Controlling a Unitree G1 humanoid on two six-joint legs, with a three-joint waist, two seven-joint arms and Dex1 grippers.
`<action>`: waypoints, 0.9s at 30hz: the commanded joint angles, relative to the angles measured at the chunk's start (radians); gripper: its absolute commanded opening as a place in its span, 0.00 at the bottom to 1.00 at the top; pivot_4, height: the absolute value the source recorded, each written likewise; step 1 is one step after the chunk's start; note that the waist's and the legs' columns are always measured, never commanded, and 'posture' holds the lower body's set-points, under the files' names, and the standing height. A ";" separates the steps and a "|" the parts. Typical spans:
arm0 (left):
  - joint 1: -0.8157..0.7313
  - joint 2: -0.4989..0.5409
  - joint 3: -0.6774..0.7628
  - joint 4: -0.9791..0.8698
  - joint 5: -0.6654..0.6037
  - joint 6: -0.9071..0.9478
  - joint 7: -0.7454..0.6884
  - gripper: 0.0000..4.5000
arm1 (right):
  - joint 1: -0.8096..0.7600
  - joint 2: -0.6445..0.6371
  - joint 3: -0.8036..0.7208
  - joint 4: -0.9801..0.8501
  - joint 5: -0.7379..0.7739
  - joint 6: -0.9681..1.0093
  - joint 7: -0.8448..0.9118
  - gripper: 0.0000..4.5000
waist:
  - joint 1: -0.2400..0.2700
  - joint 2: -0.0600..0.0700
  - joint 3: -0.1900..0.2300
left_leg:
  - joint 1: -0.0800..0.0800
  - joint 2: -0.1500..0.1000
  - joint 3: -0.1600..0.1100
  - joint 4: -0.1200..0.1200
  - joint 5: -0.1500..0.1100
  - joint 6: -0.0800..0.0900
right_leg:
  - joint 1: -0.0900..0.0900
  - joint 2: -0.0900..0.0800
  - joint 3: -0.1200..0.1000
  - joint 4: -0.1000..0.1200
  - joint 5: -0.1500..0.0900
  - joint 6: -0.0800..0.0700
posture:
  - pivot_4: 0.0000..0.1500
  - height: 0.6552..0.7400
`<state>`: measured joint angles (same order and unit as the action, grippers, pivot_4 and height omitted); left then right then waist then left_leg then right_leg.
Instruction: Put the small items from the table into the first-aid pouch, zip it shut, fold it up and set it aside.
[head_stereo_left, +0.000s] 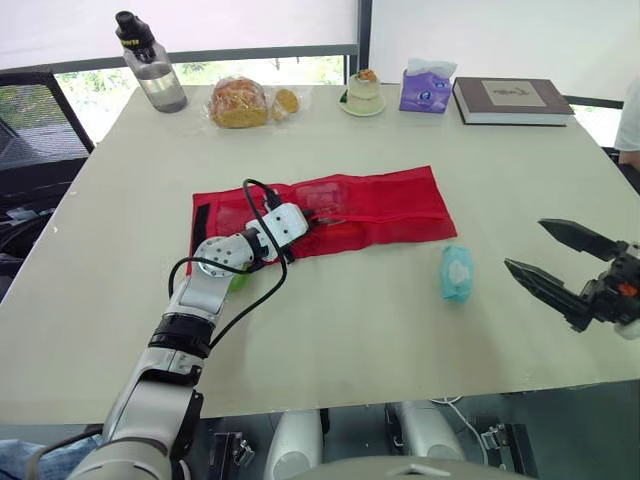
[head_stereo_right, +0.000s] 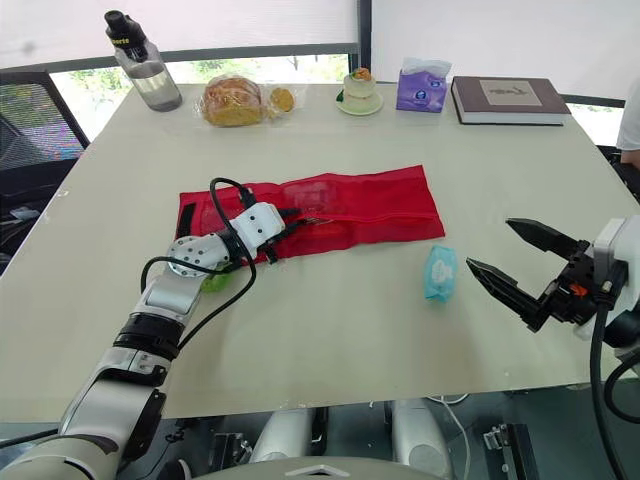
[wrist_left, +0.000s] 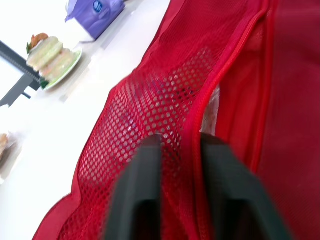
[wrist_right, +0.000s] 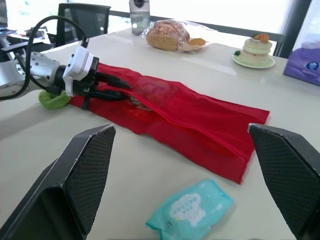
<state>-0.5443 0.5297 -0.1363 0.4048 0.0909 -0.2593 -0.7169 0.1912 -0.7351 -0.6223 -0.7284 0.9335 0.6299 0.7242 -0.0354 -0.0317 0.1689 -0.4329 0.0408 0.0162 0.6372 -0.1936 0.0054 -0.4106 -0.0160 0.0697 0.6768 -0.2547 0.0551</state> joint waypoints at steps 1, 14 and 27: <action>-0.044 0.003 -0.007 -0.085 0.001 0.026 -0.015 0.67 | 0.002 -0.023 -0.013 -0.025 0.023 -0.007 -0.012 1.00 | 0.003 0.000 0.000 | 0.000 0.000 0.000 0.000 0.000 0.000 | 0.000 0.000 0.000 0.000 0.000 0.000 | 1.00 1.00; -0.256 -0.213 -0.162 0.046 0.092 0.167 0.007 0.99 | -0.002 -0.044 0.028 -0.022 0.013 -0.026 -0.025 1.00 | 0.023 0.000 0.000 | 0.000 0.000 -0.001 0.002 0.000 0.000 | 0.001 0.001 0.000 0.000 -0.002 0.003 | 1.00 1.00; -0.471 -0.416 -0.240 0.441 0.212 0.131 0.155 0.99 | -0.026 -0.045 0.070 0.000 -0.057 -0.024 -0.066 1.00 | 0.021 -0.001 0.000 | -0.001 -0.001 -0.001 0.003 0.000 0.000 | 0.001 0.001 0.000 0.000 -0.002 0.004 | 1.00 1.00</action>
<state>-0.9922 0.1172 -0.3694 0.8410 0.2860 -0.1158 -0.5949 0.1721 -0.7772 -0.5462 -0.7114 0.8744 0.6198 0.6655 -0.0141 -0.0323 0.1691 -0.4336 0.0400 0.0151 0.6403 -0.1936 0.0055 -0.4093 -0.0152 0.0696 0.6765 -0.2567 0.0588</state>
